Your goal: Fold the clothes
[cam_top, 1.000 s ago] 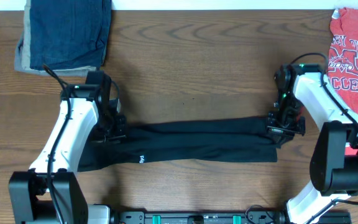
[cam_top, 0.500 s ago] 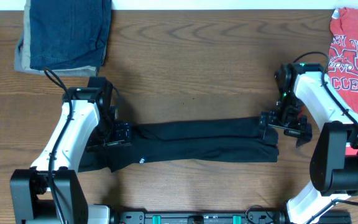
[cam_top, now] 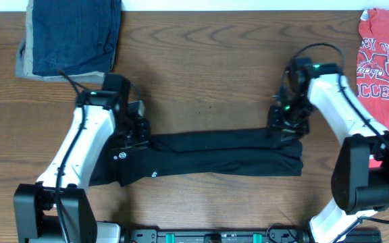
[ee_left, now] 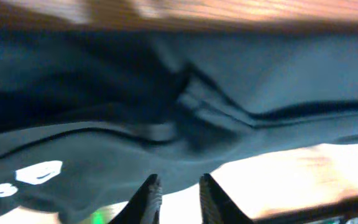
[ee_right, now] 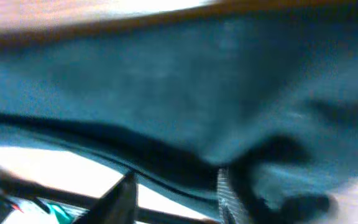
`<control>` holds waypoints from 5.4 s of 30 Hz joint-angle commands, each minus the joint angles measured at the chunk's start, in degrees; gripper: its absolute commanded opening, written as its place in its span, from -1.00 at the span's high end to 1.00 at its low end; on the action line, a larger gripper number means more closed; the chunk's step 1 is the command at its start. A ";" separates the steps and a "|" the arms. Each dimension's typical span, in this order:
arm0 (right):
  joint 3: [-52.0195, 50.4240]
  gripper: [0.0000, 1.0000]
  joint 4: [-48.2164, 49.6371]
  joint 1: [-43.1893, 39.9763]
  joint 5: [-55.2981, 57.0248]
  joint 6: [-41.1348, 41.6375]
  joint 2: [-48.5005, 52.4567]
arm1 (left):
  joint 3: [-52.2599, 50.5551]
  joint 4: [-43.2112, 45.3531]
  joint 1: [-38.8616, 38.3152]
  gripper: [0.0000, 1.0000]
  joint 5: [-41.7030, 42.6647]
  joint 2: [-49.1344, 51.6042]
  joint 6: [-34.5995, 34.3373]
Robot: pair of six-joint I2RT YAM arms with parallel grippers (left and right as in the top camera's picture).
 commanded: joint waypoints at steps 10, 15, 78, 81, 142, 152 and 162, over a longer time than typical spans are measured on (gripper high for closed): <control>-12.31 0.63 11.58 7.80 -2.38 7.80 -0.85 | -6.38 6.80 -2.56 0.85 2.08 3.32 0.00; -15.21 0.59 12.72 7.08 6.73 12.96 -0.85 | -9.01 10.49 -2.32 0.87 1.01 8.20 -0.07; -14.27 -0.98 12.15 -12.63 -10.40 -5.35 -0.85 | 1.29 0.72 19.32 -0.96 -12.90 -3.89 -6.71; -18.14 -0.98 15.23 -10.93 -12.70 -5.33 -0.85 | 1.29 0.96 19.32 -0.96 -12.90 -3.89 -6.71; 0.33 0.94 3.15 13.70 7.08 6.71 -0.85 | 1.29 1.29 19.32 -0.96 -12.90 -3.89 -6.71; -6.19 0.90 12.63 15.34 -3.32 6.71 -0.85 | 1.29 1.29 19.32 -0.95 -12.90 -3.89 -6.71; -6.25 0.83 17.05 16.65 -7.50 6.97 -0.85 | 1.29 1.31 19.32 -0.96 -12.90 -3.89 -6.71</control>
